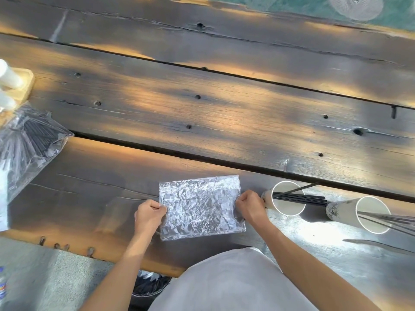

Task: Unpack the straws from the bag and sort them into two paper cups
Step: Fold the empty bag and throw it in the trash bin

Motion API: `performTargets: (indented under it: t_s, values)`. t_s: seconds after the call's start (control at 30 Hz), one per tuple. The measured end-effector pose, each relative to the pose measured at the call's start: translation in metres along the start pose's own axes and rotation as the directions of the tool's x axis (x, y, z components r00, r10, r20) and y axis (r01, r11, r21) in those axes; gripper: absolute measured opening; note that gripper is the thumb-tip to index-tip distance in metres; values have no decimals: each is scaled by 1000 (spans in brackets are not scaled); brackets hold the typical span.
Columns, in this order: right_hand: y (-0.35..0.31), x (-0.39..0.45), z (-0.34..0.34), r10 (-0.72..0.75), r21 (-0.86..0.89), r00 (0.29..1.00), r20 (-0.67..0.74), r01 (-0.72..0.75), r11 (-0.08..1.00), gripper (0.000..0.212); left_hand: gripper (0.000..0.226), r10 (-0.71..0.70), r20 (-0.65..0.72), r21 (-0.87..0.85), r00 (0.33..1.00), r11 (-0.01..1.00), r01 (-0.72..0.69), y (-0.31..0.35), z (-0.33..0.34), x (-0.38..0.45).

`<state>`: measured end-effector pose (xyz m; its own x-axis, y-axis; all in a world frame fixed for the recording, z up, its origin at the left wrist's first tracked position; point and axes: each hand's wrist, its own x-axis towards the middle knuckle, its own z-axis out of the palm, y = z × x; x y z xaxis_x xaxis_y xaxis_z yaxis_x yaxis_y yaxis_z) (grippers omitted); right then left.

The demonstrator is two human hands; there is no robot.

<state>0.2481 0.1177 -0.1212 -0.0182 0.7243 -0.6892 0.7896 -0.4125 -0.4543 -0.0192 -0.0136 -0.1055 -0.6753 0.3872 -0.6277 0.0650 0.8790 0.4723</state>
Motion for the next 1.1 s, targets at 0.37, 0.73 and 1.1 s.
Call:
performTargets:
  t_s: [0.37, 0.73, 1.1]
  values:
    - [-37, -43, 16, -5, 134, 842, 539, -81, 988, 15, 16, -70, 487, -111, 871, 984, 141, 41, 40, -51]
    - [-2, -23, 8, 240, -62, 908, 342, -233, 971, 22, 22, -208, 451, 102, 868, 978, 181, -21, -10, -31]
    - [-69, 4, 6, 25, 628, 914, 406, -299, 719, 31, 20, -11, 481, -479, 877, 834, 273, 48, 27, -8]
